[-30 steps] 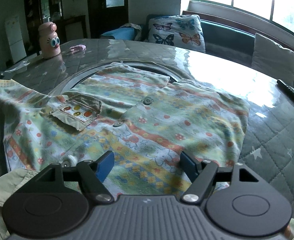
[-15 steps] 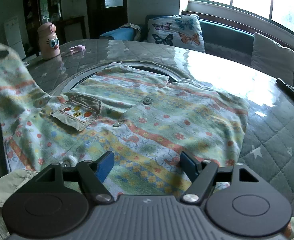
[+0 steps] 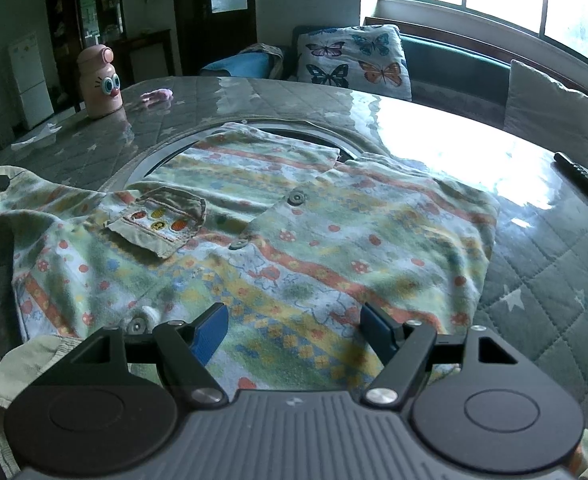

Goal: Fold clothes

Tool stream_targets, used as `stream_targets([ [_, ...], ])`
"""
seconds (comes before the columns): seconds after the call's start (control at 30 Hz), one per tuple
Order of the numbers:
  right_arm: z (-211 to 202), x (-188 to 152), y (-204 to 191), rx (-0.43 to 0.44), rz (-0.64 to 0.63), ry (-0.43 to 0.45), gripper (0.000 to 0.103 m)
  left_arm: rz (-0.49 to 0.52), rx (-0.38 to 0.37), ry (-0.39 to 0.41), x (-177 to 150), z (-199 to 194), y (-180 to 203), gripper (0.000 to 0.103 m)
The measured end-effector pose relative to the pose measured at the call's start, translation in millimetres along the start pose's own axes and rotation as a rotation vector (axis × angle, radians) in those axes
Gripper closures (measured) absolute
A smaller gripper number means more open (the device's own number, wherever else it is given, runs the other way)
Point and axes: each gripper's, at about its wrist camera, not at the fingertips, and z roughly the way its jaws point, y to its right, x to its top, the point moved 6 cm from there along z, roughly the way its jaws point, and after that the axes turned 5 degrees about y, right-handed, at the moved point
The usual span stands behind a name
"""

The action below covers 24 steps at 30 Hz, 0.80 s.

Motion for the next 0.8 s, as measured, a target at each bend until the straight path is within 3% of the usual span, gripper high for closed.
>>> stream_targets([
  [0.17,1,0,0,-0.001,0.002,0.0,0.028,0.035,-0.008,0.004,27,17,15,0.096],
  [0.23,1,0,0,-0.002,0.008,0.001,0.028,0.074,-0.042,0.052,44,17,30,0.096],
  [0.37,-1,0,0,-0.006,0.02,0.003,0.028,0.081,-0.216,0.24,71,-13,50,0.095],
  [0.43,-2,0,0,-0.005,0.021,0.002,0.028,0.092,-0.23,0.251,66,-16,48,0.093],
  [0.63,-3,1,-1,0.004,0.019,0.003,0.028,0.154,-0.007,0.02,6,17,11,0.092],
  [0.8,-12,2,-2,0.009,0.025,0.017,0.028,0.145,0.105,-0.018,0,17,-4,0.091],
])
